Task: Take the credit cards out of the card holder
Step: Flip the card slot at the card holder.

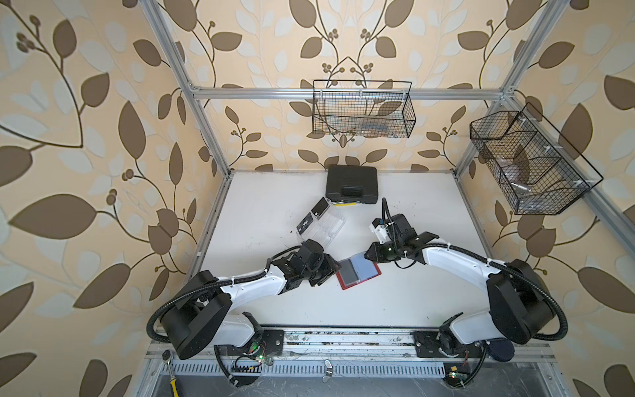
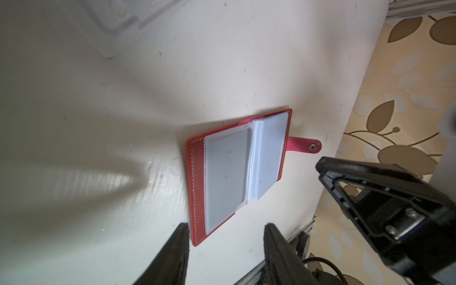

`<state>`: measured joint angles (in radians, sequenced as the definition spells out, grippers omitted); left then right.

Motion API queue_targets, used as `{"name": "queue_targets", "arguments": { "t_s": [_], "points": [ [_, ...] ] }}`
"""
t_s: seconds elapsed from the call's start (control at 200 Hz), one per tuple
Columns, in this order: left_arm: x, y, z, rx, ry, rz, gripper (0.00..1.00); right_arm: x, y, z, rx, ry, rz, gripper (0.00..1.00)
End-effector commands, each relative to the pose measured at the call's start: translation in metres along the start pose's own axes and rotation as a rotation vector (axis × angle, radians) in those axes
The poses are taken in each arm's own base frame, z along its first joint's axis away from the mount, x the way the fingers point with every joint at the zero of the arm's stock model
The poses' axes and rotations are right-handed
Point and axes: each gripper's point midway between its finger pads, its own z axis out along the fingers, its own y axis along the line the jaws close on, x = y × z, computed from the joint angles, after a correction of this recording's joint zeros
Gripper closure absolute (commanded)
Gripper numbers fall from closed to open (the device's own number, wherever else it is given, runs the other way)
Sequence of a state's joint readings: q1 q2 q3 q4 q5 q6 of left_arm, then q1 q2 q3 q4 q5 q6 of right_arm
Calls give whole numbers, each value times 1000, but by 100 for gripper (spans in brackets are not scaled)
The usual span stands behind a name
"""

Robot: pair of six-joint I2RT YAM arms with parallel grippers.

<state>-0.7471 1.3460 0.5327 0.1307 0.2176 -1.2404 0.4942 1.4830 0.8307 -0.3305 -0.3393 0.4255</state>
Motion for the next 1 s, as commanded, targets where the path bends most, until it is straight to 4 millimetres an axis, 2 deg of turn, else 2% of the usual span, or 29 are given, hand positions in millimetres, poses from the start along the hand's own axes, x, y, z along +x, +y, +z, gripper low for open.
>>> {"name": "queue_targets", "arguments": {
  "t_s": [0.0, 0.505, 0.59, 0.805, 0.895, 0.995],
  "points": [
    [-6, -11, 5, 57, -47, -60, 52, 2, -5, 5, 25, 3, -16, 81],
    [10, 25, 19, -34, -31, -118, 60, 29, -25, 25, 52, 64, 11, 89],
    [13, 37, 26, -48, -27, -138, 63, 32, -28, 27, 57, 69, 17, 90],
    [16, 43, 36, -44, -17, -146, 74, 41, -35, 34, 69, 96, 27, 93],
    [18, 51, 42, -43, -14, -157, 76, 46, -40, 37, 78, 111, 32, 94],
    [18, 51, 50, 10, -18, -171, 81, 50, -46, 39, 82, 120, 50, 96]
  ]
}}
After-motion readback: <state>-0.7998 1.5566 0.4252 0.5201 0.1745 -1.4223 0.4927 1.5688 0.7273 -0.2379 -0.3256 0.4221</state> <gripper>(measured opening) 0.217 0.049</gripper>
